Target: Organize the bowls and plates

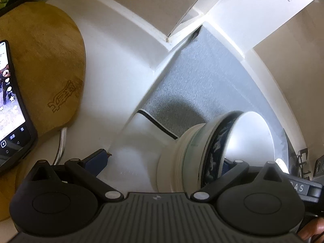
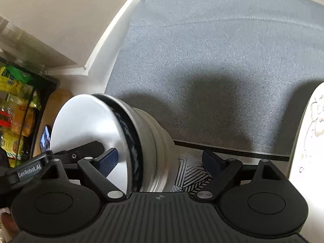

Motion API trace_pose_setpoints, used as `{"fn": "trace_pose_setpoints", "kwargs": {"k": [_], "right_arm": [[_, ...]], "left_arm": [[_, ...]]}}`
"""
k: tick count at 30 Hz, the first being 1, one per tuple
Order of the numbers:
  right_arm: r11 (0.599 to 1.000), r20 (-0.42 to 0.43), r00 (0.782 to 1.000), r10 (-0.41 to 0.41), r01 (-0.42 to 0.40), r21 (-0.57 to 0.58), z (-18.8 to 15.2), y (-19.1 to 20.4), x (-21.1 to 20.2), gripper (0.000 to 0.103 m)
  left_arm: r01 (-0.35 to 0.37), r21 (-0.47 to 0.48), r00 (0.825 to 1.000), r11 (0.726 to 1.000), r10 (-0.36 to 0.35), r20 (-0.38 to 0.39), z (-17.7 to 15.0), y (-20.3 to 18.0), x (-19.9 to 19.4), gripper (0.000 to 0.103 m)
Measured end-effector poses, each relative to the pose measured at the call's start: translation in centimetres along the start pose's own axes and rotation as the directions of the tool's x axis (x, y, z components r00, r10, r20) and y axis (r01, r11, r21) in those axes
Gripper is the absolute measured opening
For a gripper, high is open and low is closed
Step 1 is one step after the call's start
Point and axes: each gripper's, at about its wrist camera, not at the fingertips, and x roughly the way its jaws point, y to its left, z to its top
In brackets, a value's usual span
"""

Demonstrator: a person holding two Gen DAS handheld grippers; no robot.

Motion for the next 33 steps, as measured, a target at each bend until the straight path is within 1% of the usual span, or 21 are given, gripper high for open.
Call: {"fn": "trace_pose_setpoints", "kwargs": {"k": [3, 5, 7, 13, 21, 28, 33], "right_arm": [[1.000, 0.002, 1.000, 0.005, -0.005, -0.008, 0.0, -0.3, -0.2, 0.095], [1.000, 0.002, 1.000, 0.022, -0.022, -0.001, -0.1, -0.5, -0.2, 0.101], [0.999, 0.005, 0.999, 0.041, -0.041, 0.003, -0.2, -0.8, -0.3, 0.103], [0.998, 0.021, 0.998, 0.060, -0.060, 0.014, -0.2, -1.0, -0.4, 0.103], [0.991, 0.042, 0.995, 0.094, -0.097, 0.094, -0.4, -2.7, -1.4, 0.103], [0.975, 0.069, 0.988, 0.140, -0.150, 0.164, -0.4, -4.5, -2.3, 0.103], [0.976, 0.023, 0.989, 0.149, -0.150, 0.159, -0.2, -4.5, -2.6, 0.103]], "left_arm": [[0.012, -0.003, 1.000, 1.000, -0.012, 0.013, 0.0, 0.2, -0.1, 0.103], [0.019, -0.001, 1.000, 1.000, -0.019, 0.012, 0.1, 0.2, 0.0, 0.103], [0.023, 0.003, 1.000, 1.000, -0.023, 0.012, 0.2, 0.2, 0.0, 0.103], [0.029, 0.017, 0.999, 0.999, -0.030, 0.018, 0.3, -0.1, 0.1, 0.103], [0.031, 0.027, 0.999, 0.999, -0.032, 0.005, 0.3, -0.2, 0.1, 0.103], [0.053, -0.016, 0.999, 0.998, -0.053, -0.001, 0.7, 0.5, 0.3, 0.103], [0.035, -0.004, 0.999, 0.999, -0.035, -0.009, 0.4, 0.4, 0.1, 0.103]]}}
